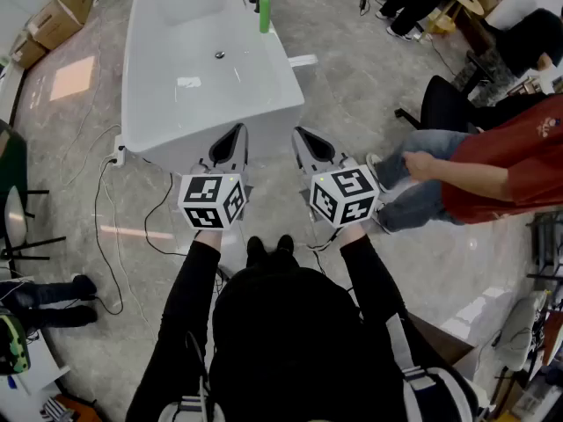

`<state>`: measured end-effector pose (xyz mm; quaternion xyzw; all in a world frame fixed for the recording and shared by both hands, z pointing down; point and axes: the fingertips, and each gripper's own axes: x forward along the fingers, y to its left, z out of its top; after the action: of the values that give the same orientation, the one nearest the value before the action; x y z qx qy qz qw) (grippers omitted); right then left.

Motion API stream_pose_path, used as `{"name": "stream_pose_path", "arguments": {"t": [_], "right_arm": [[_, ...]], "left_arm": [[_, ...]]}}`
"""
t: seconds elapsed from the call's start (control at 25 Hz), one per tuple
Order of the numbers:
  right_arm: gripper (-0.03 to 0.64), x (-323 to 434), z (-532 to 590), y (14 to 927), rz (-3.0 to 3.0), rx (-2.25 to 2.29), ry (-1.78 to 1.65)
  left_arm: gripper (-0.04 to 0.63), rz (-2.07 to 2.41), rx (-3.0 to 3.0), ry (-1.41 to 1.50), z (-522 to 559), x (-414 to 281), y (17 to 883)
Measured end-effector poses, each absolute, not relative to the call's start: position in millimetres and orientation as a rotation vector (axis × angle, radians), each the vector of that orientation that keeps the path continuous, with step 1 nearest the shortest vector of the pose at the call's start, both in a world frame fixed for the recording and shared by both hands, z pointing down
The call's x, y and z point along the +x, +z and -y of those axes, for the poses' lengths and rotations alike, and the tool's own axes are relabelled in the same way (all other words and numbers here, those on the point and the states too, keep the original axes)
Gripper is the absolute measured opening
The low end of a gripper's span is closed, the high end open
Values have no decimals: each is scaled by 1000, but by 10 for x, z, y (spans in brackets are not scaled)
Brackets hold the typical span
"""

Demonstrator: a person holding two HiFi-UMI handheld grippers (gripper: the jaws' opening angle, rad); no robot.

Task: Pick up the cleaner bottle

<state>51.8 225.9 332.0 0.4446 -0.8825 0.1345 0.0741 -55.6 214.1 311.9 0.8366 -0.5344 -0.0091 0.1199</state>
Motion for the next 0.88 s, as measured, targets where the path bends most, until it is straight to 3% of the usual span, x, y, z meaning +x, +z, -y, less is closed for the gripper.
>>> {"name": "stream_pose_path", "arguments": {"t": [0.88], "right_arm": [[2,786,-2146,3379,2658,1335,463]], "left_arm": [[8,1549,2469,9,-2006,-292,3135]]}}
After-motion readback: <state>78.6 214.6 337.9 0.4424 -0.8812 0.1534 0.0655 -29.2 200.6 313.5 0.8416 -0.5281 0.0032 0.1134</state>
